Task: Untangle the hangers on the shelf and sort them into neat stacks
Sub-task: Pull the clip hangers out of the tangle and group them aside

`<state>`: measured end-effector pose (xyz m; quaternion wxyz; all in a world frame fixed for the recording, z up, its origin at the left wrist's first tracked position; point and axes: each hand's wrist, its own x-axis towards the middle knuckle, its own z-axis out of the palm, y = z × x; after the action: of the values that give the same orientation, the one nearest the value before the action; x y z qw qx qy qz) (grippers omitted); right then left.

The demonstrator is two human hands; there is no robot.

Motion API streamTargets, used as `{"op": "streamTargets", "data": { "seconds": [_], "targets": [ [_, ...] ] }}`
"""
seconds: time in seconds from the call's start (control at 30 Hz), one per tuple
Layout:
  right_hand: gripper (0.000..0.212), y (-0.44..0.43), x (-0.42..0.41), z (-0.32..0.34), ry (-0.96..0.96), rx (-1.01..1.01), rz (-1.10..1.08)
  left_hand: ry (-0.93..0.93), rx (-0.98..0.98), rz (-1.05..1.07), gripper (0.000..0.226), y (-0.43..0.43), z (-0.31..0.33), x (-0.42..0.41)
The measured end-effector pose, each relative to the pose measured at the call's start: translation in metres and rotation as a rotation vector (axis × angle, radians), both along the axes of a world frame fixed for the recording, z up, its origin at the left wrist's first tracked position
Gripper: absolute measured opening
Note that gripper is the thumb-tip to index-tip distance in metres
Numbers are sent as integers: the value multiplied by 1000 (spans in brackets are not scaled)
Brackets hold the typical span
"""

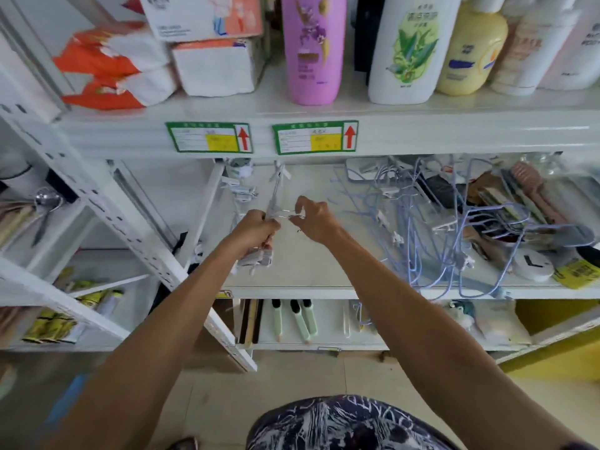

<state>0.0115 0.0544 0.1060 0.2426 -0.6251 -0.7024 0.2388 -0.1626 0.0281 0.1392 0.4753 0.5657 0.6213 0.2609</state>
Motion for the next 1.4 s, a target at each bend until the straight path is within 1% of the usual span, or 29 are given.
{"op": "streamTargets", "data": {
  "seconds": [0.03, 0.1, 0.2, 0.27, 0.3, 0.37, 0.4, 0.43, 0.47, 0.57, 0.63, 0.73, 0.8, 0.83, 0.9, 0.93, 1.0, 1.07, 1.17, 1.27, 1.4],
  "targets": [
    [26, 3, -11, -7, 8, 19, 0, 110, 33, 2, 19, 3, -1, -9],
    [30, 9, -31, -15, -17, 18, 20, 277, 78, 25, 24, 7, -2, -25],
    [37, 17, -55, -15, -63, -34, 64, 499, 135, -7, 16, 8, 5, -39],
    [38, 26, -68, -15, -16, -115, 61, 603, 144, -14, 11, 13, 5, -46],
    [38, 33, -74, -16, 75, -178, 23, 643, 150, 2, 15, 17, 3, -48],
    [41, 42, -87, -19, 351, -335, -99, 673, 187, 60, 23, 25, -4, -53],
    [42, 45, -92, -21, 452, -375, -153, 683, 201, 83, 25, 30, -9, -54],
    [41, 49, -97, -28, 491, -378, -183, 694, 214, 100, 25, 34, -15, -55],
    [41, 51, -102, -34, 475, -370, -183, 708, 224, 116, 24, 38, -21, -55],
    [32, 56, -110, -58, 307, -264, -157, 699, 265, 152, 26, 46, -38, -53],
    [30, 58, -111, -72, 280, -229, -167, 691, 270, 158, 28, 55, -51, -52],
    [29, 61, -114, -87, 224, -191, -164, 727, 223, 168, 31, 69, -64, -47],
    [34, 63, -115, -97, 133, -174, -159, 762, 156, 181, 43, 77, -71, -43],
    [37, 64, -114, -100, 100, -172, -153, 797, 112, 186, 54, 82, -77, -43],
    [42, 66, -114, -104, 65, -173, -120, 829, 29, 218, 74, 89, -88, -44],
    [45, 66, -114, -104, 63, -178, -111, 826, 4, 217, 77, 92, -93, -45],
    [44, 66, -112, -104, 75, -164, -97, 871, 17, 136, 69, 95, -101, -48],
    [40, 66, -109, -103, 88, -127, -71, 897, 68, 77, 54, 97, -103, -50],
    [35, 65, -105, -100, 160, -88, -85, 811, 44, 109, 33, 103, -100, -53],
    [27, 63, -105, -95, 193, -134, -86, 803, 27, 126, 33, 102, -92, -54],
    [24, 61, -105, -95, 204, -130, -100, 849, 43, 103, 31, 106, -94, -57]
  ]
}}
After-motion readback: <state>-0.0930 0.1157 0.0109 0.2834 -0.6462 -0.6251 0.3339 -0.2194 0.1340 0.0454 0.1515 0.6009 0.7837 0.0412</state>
